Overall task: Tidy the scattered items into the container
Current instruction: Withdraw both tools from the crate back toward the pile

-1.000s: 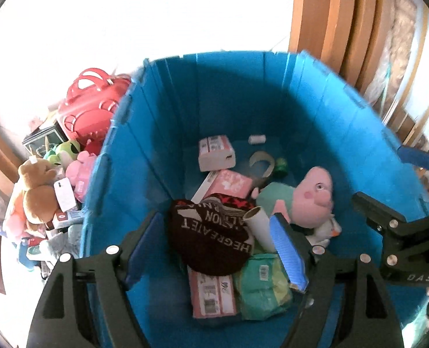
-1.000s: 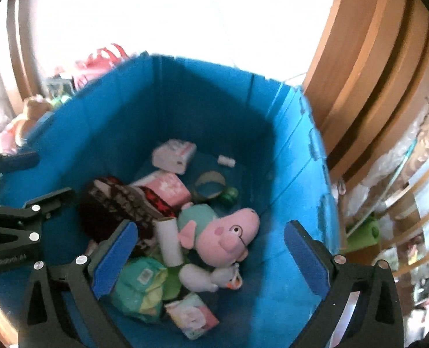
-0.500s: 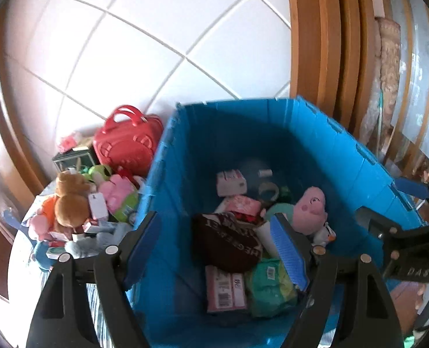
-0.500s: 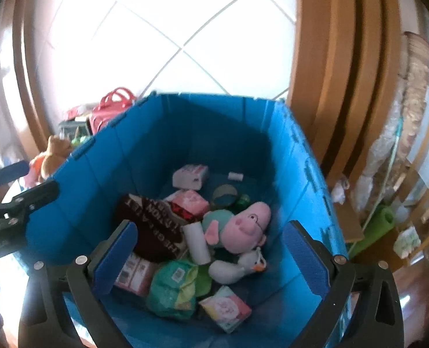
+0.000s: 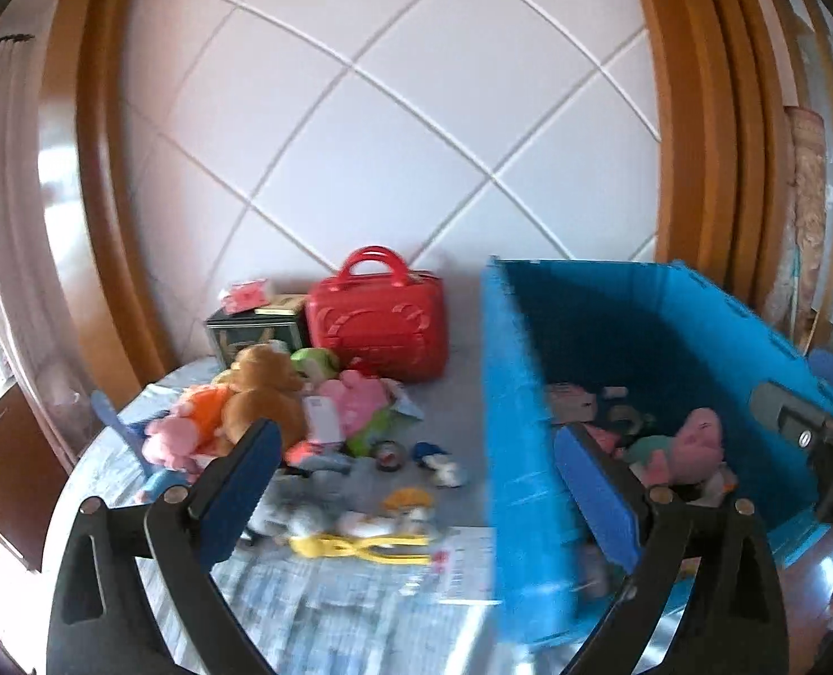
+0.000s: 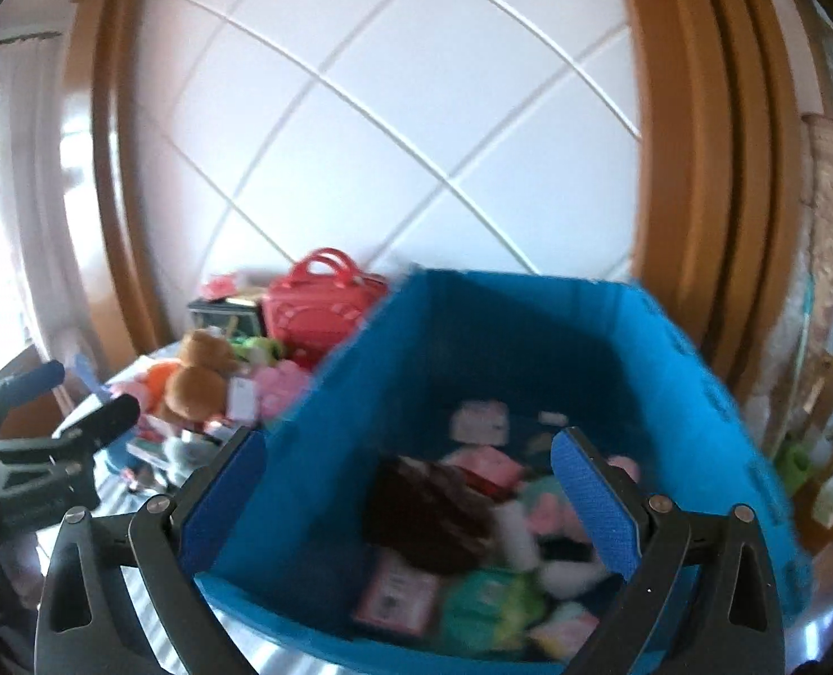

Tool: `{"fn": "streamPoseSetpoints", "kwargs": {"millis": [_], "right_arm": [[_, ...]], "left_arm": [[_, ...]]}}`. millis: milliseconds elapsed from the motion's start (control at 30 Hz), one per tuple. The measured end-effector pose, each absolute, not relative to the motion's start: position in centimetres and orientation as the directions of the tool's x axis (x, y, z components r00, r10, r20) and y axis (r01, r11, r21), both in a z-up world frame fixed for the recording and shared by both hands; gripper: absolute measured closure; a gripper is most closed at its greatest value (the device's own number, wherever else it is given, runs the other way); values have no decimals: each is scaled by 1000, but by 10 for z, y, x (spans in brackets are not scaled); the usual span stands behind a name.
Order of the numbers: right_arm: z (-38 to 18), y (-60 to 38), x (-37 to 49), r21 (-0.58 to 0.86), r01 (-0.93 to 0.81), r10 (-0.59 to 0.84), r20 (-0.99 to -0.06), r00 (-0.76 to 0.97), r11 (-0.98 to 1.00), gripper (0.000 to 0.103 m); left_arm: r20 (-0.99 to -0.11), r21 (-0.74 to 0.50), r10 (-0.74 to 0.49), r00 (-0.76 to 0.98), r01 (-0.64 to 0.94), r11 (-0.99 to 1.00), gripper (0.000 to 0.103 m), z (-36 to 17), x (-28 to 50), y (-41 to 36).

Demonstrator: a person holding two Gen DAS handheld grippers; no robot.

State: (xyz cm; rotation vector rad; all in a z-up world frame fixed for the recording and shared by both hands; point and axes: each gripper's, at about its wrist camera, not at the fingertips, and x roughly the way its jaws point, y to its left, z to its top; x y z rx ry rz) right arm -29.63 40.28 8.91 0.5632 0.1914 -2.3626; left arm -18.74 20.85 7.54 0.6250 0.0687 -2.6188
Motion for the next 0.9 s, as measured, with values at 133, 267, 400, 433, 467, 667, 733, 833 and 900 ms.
{"fn": "streamPoseSetpoints", "kwargs": {"millis": [133, 267, 400, 433, 467, 667, 733, 833, 900], "right_arm": [[92, 344, -249, 24, 673, -623, -402, -670, -739, 0], [90, 285, -206, 16, 676, -629, -382, -677, -737, 0], [78, 237, -180, 26, 682, -633, -402, -662, -731, 0], [73, 226, -177, 25, 682, -626, -422, -656, -731, 0], [66, 216, -174, 19, 683, -617, -447, -648, -730, 0], [29, 180, -186, -17, 682, -567, -542, -620, -731, 0], [13, 170, -198, -12, 693, -567, -565, -599, -721, 0], [-13, 158, -219, 18, 708, -573, -601, -557, -706, 0], [-32, 151, -231, 33, 707, -566, -626, -536, -706, 0]], "left_arm": [[-432, 56, -425, -796, 446, -893, 4, 64, -146, 140], [-462, 49, -426, -778, 457, -888, 4, 47, -108, 62], [-545, 49, -426, -722, 480, -876, 4, 18, -95, -5], [-563, 43, -415, -715, 476, -878, 4, 12, -93, -14], [-578, 35, -400, -711, 469, -883, 4, 5, -92, -23], [-631, 9, -392, -669, 500, -866, 4, -43, -97, -69], [-658, 17, -399, -639, 516, -856, 4, -63, -102, -81], [-703, 28, -395, -591, 533, -846, 4, -91, -110, -91], [-724, 23, -383, -573, 534, -845, 4, -109, -118, -94]]}}
